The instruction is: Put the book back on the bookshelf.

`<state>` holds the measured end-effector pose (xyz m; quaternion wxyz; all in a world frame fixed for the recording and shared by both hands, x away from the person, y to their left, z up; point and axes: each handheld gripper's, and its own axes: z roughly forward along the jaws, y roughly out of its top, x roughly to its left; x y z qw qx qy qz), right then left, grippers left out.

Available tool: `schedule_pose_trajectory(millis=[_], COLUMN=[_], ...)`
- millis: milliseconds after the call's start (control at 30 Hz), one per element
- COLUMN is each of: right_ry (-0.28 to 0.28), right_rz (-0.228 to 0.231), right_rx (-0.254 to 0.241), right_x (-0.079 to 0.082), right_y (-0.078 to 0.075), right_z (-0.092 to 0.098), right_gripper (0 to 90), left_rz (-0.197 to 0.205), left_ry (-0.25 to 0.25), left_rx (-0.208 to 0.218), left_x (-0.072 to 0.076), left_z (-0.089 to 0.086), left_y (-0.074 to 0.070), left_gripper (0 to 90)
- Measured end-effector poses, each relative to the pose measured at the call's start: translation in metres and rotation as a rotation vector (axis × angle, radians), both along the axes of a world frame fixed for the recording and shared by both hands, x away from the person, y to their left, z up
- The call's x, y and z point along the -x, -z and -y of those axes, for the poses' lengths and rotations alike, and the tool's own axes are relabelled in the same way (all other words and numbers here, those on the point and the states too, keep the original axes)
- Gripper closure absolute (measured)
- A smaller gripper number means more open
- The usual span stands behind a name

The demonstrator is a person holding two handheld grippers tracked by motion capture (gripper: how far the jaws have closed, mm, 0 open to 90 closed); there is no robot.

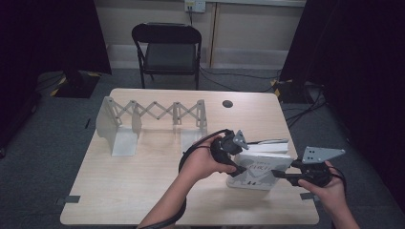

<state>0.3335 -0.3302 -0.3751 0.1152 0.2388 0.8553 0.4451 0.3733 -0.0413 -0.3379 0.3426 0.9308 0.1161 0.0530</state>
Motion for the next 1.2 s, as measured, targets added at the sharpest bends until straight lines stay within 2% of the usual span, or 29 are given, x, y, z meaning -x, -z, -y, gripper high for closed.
schedule_pose_trajectory(millis=[233, 333, 400, 533, 633, 667, 833, 933, 1200], right_ry=[0.011, 0.021, 0.029, 0.040, 0.062, 0.076, 0.095, 0.103, 0.119], right_rz=[-0.009, 0.000, 0.001, -0.006, -0.008, 0.001, -0.010, -0.018, -0.036], right_rx=[-0.014, 0.009, 0.021, 0.032, 0.026, 0.039, 0.046, 0.046, 0.034], right_x=[-0.002, -0.002, -0.001, 0.000, 0.001, 0.001, 0.002, 0.004, 0.006], right_y=[0.002, 0.004, 0.008, 0.016, 0.021, 0.023, 0.031, 0.038, 0.053], right_z=[0.004, 0.004, 0.003, 0.003, 0.004, 0.005, 0.008, 0.009, 0.010], right_gripper=[57.4, 53.6, 51.1, 44.4, 33.4, 31.0, 27.7, 26.3, 23.3], left_rz=[-0.022, -0.013, -0.023, -0.024, -0.026, -0.019, -0.007, -0.015, -0.023], left_ry=[0.000, 0.002, -0.004, 0.001, 0.007, 0.016, 0.018, 0.023, 0.028], left_rx=[-0.014, -0.026, -0.011, -0.007, -0.012, -0.015, 0.003, 0.001, -0.040], left_x=[0.002, 0.002, 0.001, -0.001, -0.003, -0.003, -0.003, -0.005, -0.007], left_z=[0.002, 0.004, 0.005, 0.008, 0.012, 0.012, 0.017, 0.020, 0.025], left_y=[-0.003, -0.005, -0.007, -0.009, -0.011, -0.012, -0.014, -0.016, -0.020], left_gripper=[41.2, 41.5, 40.0, 38.5, 38.0, 37.5, 37.1, 39.2, 43.8])
